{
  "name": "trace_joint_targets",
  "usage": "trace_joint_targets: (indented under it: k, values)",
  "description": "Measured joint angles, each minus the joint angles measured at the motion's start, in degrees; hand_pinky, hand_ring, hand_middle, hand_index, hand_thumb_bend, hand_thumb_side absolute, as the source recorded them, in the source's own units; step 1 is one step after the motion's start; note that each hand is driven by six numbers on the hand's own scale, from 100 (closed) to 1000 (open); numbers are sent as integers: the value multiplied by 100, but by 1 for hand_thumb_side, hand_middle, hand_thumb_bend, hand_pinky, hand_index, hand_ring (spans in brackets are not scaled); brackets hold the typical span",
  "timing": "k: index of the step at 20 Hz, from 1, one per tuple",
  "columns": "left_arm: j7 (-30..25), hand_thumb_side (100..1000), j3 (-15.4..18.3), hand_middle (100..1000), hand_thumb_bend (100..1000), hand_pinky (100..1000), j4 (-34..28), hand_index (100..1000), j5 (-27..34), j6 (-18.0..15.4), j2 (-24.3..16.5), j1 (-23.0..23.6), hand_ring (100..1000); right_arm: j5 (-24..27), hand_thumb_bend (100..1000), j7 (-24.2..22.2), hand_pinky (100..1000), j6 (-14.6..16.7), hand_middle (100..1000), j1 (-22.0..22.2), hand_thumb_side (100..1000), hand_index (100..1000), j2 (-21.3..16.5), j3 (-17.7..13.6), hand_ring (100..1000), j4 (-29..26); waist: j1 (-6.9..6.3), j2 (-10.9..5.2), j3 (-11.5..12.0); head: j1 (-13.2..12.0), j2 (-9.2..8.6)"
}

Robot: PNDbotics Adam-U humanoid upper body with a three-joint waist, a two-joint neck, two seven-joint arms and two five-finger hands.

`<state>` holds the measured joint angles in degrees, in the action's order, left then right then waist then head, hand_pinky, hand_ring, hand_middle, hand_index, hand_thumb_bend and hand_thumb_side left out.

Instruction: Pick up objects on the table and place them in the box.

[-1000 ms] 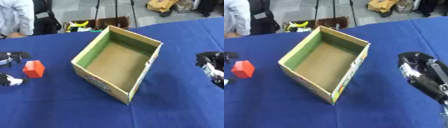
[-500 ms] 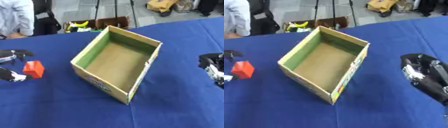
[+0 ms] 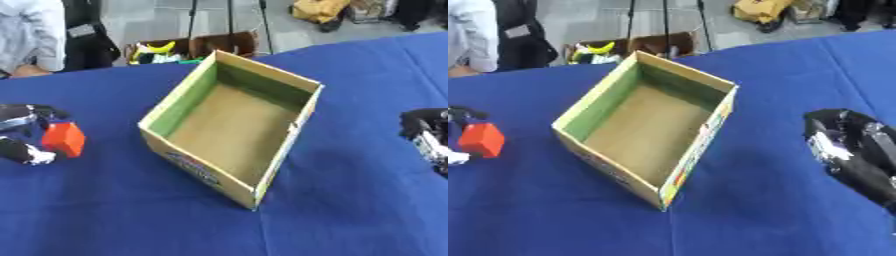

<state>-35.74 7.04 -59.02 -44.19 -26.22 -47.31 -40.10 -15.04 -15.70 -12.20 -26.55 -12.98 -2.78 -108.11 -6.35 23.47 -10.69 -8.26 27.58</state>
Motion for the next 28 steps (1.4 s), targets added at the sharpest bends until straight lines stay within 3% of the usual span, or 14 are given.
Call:
trace_joint_targets:
  k: [6, 10, 11, 15, 17, 23, 28]
  values:
    - [92, 563, -15, 691, 335, 451, 93, 944, -76, -1, 48, -29, 581, 0, 109, 0, 839, 1, 556, -10, 529, 744, -1, 0, 833, 2, 1, 7, -18, -22, -9]
    - [472, 609, -15, 539, 113, 325, 120, 784, -188, 5, 49, -36, 499, 0, 107, 3, 839, 4, 556, -10, 527, 744, -1, -1, 833, 2, 1, 7, -21, -23, -32]
    - [638, 623, -15, 512, 100, 295, 118, 735, -233, 18, 49, -37, 492, 0, 107, 3, 839, 4, 556, -10, 527, 744, -1, -1, 833, 2, 1, 7, -21, -23, -42]
    - [1481, 671, -14, 426, 100, 203, 68, 609, -417, 106, 55, -37, 441, 0, 108, 2, 839, 3, 555, -4, 525, 743, -1, -1, 833, 2, 1, 7, 5, -23, -44]
    - [1911, 651, -14, 392, 100, 177, 58, 568, -492, 169, 68, -36, 424, 0, 106, -1, 839, 0, 555, 17, 525, 743, -1, -1, 833, 2, 1, 6, 13, -23, -45]
    - [2913, 629, -15, 342, 100, 121, -47, 520, -702, 461, 70, -27, 382, 0, 104, -23, 840, -6, 555, 49, 523, 743, 0, -1, 833, 2, 0, -12, 48, -18, -45]
    - [3313, 594, -14, 335, 100, 118, -283, 514, -751, 652, 70, -23, 374, -1, 103, -27, 840, -9, 553, 90, 523, 743, 2, -2, 832, 2, -1, -53, 64, -14, -42]
